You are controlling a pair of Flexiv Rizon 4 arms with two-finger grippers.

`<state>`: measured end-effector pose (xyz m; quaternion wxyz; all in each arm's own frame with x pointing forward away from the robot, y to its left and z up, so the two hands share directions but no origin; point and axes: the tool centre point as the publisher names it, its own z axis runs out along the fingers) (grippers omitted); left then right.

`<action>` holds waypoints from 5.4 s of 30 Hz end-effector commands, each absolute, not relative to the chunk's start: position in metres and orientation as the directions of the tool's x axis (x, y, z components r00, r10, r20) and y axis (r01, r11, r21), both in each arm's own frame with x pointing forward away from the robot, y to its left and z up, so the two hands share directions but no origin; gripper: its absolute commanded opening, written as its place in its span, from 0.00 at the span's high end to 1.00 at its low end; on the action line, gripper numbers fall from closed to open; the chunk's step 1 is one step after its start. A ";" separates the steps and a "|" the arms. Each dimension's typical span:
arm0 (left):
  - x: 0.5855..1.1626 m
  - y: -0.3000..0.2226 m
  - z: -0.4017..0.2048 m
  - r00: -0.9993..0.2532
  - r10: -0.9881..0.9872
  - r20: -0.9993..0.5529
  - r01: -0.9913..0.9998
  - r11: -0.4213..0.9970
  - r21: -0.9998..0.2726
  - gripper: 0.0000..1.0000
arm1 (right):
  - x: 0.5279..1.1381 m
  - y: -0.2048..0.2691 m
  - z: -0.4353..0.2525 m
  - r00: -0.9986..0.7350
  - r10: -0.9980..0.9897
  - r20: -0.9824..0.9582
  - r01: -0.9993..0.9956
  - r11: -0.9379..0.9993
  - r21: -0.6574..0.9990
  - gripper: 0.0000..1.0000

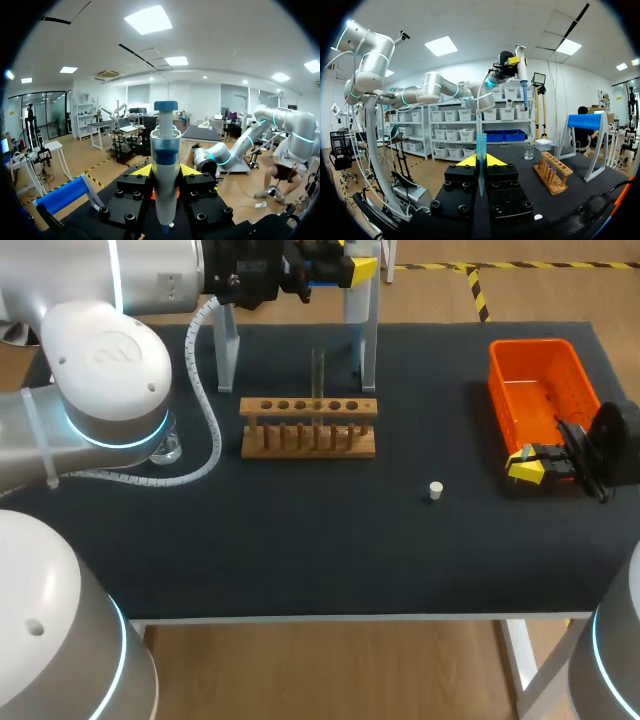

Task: Invert the test tube, pick up the pipette, mount the tip to pipette, aspirate from beaker and dispense into the tube, eject the tip, return the pipette, and cap with the stopper.

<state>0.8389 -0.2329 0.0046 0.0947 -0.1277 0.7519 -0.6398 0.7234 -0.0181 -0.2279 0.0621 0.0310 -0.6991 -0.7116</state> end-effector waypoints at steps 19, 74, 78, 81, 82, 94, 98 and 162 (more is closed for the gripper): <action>0.838 -0.231 0.008 -0.964 -0.266 0.008 -0.055 0.169 -0.984 1.00 | 0.723 -0.018 -0.228 -0.990 -0.132 0.042 0.044 -0.014 0.999 1.00; 0.838 -0.230 0.009 -0.970 -0.244 0.005 -0.050 0.181 -0.982 1.00 | 0.791 0.118 -0.192 -0.994 -0.110 -0.014 -0.016 0.019 1.000 1.00; 0.838 -0.230 0.009 -0.970 -0.244 0.005 -0.050 0.181 -0.982 1.00 | 0.796 0.129 -0.192 -0.993 -0.114 -0.012 -0.014 0.017 1.000 1.00; 0.838 -0.230 0.009 -0.970 -0.244 0.005 -0.050 0.181 -0.982 1.00 | 0.801 0.136 -0.193 -0.994 -0.110 -0.006 -0.007 0.012 1.000 1.00; 0.838 -0.230 0.009 -0.970 -0.244 0.005 -0.050 0.181 -0.982 1.00 | 0.802 0.139 -0.193 -0.994 -0.109 -0.003 -0.005 0.011 1.000 1.00; 0.838 -0.230 0.009 -0.970 -0.244 0.005 -0.050 0.181 -0.982 1.00 | 0.812 0.163 -0.202 -0.994 -0.108 0.019 0.020 -0.003 1.000 1.00; 0.838 -0.230 0.009 -0.970 -0.244 0.005 -0.050 0.181 -0.982 1.00 | 0.816 0.170 -0.204 -0.994 -0.108 0.020 0.020 -0.006 1.000 1.00; 0.838 -0.230 0.009 -0.970 -0.244 0.005 -0.050 0.181 -0.982 1.00 | 0.836 0.202 -0.188 -0.991 -0.130 -0.010 -0.008 -0.017 1.000 1.00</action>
